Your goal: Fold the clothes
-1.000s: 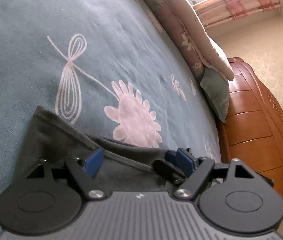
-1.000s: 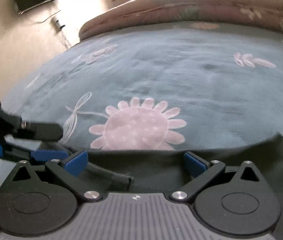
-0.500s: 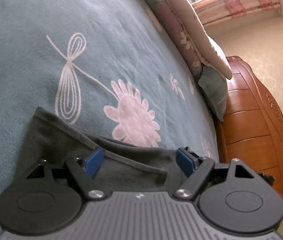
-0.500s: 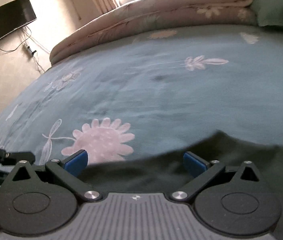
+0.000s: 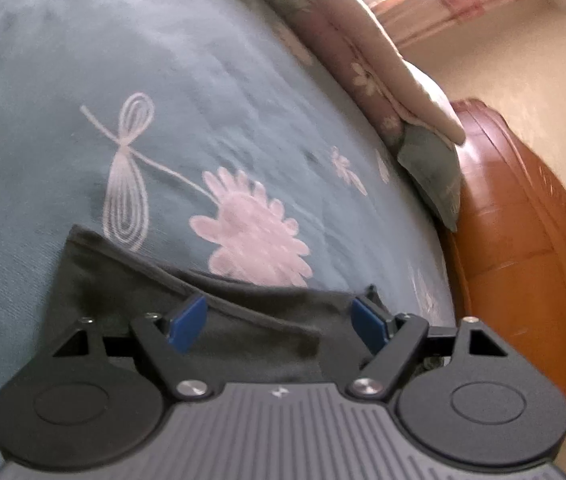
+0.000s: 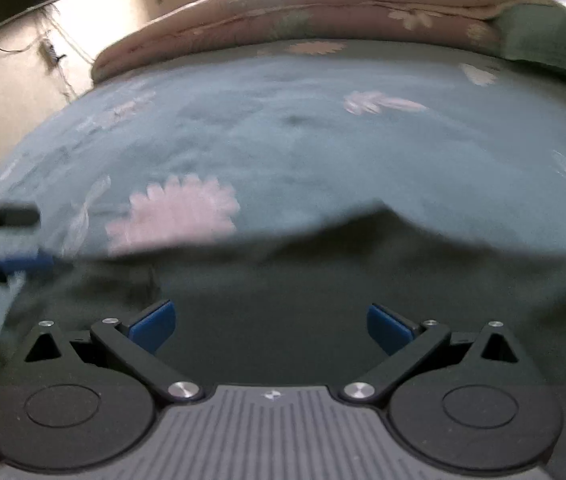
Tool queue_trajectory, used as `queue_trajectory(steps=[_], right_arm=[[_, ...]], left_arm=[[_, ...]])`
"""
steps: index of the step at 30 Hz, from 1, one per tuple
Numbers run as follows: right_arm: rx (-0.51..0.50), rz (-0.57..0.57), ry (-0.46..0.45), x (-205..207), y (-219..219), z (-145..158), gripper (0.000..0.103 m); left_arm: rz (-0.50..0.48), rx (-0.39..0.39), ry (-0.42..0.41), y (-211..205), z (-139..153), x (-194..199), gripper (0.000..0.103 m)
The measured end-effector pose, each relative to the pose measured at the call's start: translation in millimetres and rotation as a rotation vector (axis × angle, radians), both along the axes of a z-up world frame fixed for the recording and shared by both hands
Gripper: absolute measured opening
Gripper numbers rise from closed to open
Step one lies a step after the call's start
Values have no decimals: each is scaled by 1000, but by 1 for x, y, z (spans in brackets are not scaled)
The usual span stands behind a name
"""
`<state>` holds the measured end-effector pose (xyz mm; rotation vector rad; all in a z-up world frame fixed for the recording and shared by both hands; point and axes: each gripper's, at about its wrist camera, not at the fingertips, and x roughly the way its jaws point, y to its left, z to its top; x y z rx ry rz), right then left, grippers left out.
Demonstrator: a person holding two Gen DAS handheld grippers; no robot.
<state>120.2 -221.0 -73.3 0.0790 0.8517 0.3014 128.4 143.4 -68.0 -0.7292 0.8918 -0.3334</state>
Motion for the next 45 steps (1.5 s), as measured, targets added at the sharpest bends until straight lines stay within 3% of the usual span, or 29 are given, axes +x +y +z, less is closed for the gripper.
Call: queue_trajectory(steps=[4, 8, 12, 14, 17, 19, 20, 24, 29, 32, 37, 42, 45], right_arm=[[-78, -68, 51, -37, -22, -18, 103], [-136, -68, -6, -51, -18, -26, 103], [-153, -98, -9, -51, -14, -25, 103], [-132, -112, -11, -56, -18, -18, 103], [-107, -166, -47, -67, -33, -10, 103], [-108, -228, -20, -69, -50, -16, 103], [-103, -245, 13, -69, -57, -20, 103], [-44, -246, -24, -80, -84, -12, 103], [-66, -412, -62, -70, -135, -7, 103], [14, -504, -6, -65, -172, -24, 103], [240, -560, -48, -94, -204, -16, 103], [555, -678, -65, -118, -257, -20, 103], [606, -695, -48, -111, -266, -26, 103]], left_arm=[[-61, 142, -55, -17, 13, -18, 80], [-119, 279, -75, -39, 15, -33, 80], [-183, 508, -131, -68, 15, -50, 80], [-207, 585, -122, -76, 8, -54, 80], [-218, 589, -84, -75, -6, -54, 80], [-229, 586, -93, -74, -8, -55, 85], [-233, 584, -89, -74, -7, -55, 86], [-223, 565, -87, -72, 3, -58, 86], [-236, 591, -109, -83, 18, -59, 86], [-245, 593, -107, -92, 20, -58, 86], [-258, 580, -86, -104, 18, -58, 86], [-273, 562, -84, -113, 20, -57, 86], [-290, 555, -78, -119, 20, -57, 86]])
